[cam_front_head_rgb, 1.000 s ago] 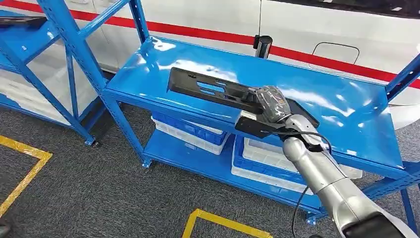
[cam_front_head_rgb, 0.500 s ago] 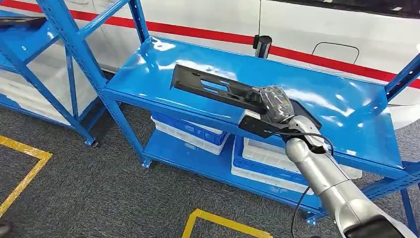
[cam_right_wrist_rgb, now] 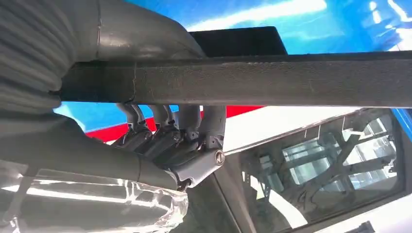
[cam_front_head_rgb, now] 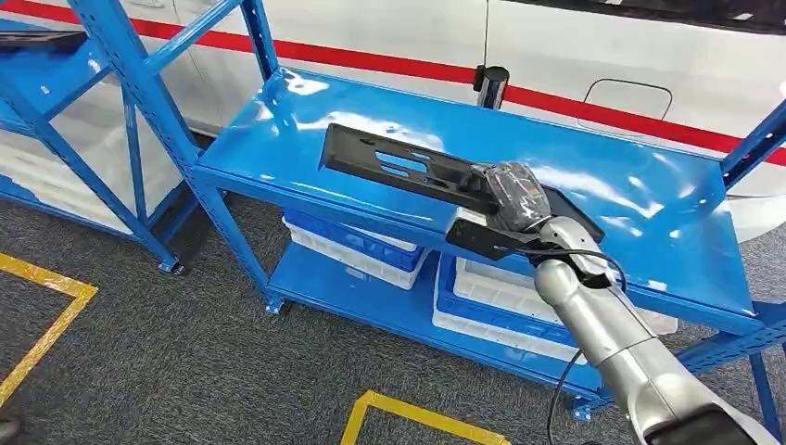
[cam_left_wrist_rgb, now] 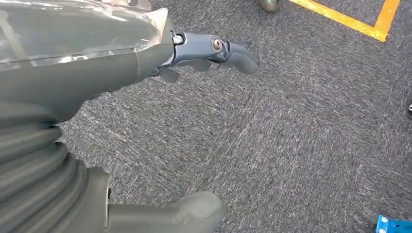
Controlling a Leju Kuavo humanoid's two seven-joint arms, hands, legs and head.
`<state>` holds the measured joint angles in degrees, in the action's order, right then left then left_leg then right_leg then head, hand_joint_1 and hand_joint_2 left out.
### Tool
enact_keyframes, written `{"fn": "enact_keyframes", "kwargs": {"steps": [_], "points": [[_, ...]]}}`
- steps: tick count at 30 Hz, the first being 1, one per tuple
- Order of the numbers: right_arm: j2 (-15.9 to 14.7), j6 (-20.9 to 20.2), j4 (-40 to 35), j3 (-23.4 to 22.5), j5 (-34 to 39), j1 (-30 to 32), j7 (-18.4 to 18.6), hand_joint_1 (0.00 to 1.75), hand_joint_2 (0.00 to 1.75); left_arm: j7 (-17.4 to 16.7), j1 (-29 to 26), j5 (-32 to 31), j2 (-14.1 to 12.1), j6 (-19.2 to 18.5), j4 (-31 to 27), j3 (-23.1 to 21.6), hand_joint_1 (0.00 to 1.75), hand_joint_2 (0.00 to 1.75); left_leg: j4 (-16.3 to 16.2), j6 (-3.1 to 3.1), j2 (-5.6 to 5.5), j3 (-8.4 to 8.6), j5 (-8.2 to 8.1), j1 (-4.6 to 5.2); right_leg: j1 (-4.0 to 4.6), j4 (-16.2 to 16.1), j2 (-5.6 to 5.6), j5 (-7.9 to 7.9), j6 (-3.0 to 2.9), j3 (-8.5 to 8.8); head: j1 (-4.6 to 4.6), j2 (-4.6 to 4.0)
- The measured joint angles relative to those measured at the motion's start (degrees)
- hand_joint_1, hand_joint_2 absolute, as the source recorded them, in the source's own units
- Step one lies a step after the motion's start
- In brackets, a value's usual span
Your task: Take the parts from the cabinet and place them on the table.
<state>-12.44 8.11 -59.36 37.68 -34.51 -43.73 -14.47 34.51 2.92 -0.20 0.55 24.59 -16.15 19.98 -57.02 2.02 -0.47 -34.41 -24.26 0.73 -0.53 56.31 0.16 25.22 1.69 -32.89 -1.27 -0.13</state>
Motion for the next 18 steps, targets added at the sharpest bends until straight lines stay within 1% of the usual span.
{"fn": "enact_keyframes", "kwargs": {"steps": [6,7,8,10,11,12,13,14,15,16,17,18], "points": [[0.0,-0.2,0.0,0.0,0.0,0.0,0.0,1.47,1.75,-0.2,0.0,0.0,0.0,-0.2,0.0,0.0,0.0,1.75,0.0,0.0,0.0,0.0,0.0,0.0,0.0,0.0,0.0,0.0,0.0,0.0,0.0,0.0],[0.0,-0.2,0.0,0.0,0.0,0.0,0.0,1.47,1.75,-0.2,0.0,0.0,0.0,-0.2,0.0,0.0,0.0,1.75,-0.3,0.35,0.0,-0.12,-0.25,0.25,-0.44,-0.2,-0.02,-0.07,0.11,-0.03,-0.04,0.0],[0.0,-0.2,0.0,0.0,0.0,0.1,0.0,1.47,1.75,-0.2,0.0,0.0,0.0,-0.2,0.0,0.0,0.0,1.75,-0.4,0.48,0.0,-0.17,-0.33,0.18,-0.65,-0.2,-0.05,-0.06,0.13,0.01,-0.05,0.0],[0.0,-0.4,0.0,0.0,-0.1,0.1,0.0,1.47,1.75,-0.3,0.0,0.0,0.0,-0.3,0.0,0.0,0.0,1.75,-0.4,0.6,-0.01,-0.22,-0.4,0.17,-0.76,-0.2,-0.07,-0.06,0.2,0.04,-0.02,0.0],[0.0,-0.5,0.0,0.0,-0.1,0.1,0.0,1.47,1.75,-0.3,0.0,0.0,-0.1,-0.5,0.0,0.0,0.0,1.75,-0.3,0.8,-0.01,-0.16,-0.18,0.2,-0.75,-0.4,-0.07,-0.32,0.48,0.11,-0.04,0.0],[0.0,-0.6,0.0,0.0,-0.1,0.1,0.0,1.47,1.75,-0.3,0.0,0.0,-0.1,-0.5,0.0,0.0,0.0,1.75,0.4,1.18,0.1,0.15,0.31,-0.19,-0.29,-0.2,0.0,-0.18,0.62,0.13,0.0,0.0],[-0.2,-0.6,0.0,-0.1,-0.2,0.2,0.0,1.47,1.75,-0.3,0.0,-0.1,0.0,-0.6,0.0,0.0,0.0,1.75,0.8,1.38,0.32,0.44,0.65,-0.49,-0.57,1.1,-0.13,0.99,0.44,-0.56,-0.04,0.0],[-0.2,-0.6,0.0,-0.1,-0.2,0.1,0.0,1.47,1.75,-0.4,0.1,-0.2,0.0,-0.6,0.0,0.0,0.0,1.75,0.8,1.67,0.36,0.38,0.79,-0.64,-0.38,4.0,-0.08,2.92,-0.02,-1.75,0.18,0.0],[-0.2,-0.6,0.0,-0.1,-0.2,0.2,0.0,1.47,1.75,-0.4,0.1,-0.3,0.0,-0.7,0.0,0.0,0.0,1.75,0.9,1.7,0.35,0.32,0.69,-0.66,-0.45,8.5,-0.09,5.02,-0.3,-3.76,0.26,0.0],[-0.2,-0.6,0.0,-0.1,-0.3,0.3,0.0,1.47,1.75,-0.4,0.1,-0.3,0.0,-0.7,0.0,0.0,0.0,1.75,0.9,1.69,0.34,0.25,0.68,-0.66,-0.42,13.6,-0.08,6.93,-0.43,-6.02,0.22,0.0],[-0.2,-0.6,0.0,-0.1,-0.4,0.6,0.0,1.47,1.75,-0.4,0.1,-0.3,0.0,-0.7,0.0,0.0,0.0,1.75,0.8,1.68,0.32,0.14,0.68,-0.65,-0.41,17.7,-0.08,8.24,-0.31,-7.81,0.24,0.0],[-0.3,-0.6,0.0,-0.1,-0.4,0.8,0.0,1.47,1.75,-0.4,0.0,-0.3,0.0,-0.8,0.0,0.0,0.0,1.75,0.8,1.66,0.28,0.14,0.69,-0.67,-0.47,19.1,-0.1,8.21,0.04,-8.36,0.22,0.0]]}}
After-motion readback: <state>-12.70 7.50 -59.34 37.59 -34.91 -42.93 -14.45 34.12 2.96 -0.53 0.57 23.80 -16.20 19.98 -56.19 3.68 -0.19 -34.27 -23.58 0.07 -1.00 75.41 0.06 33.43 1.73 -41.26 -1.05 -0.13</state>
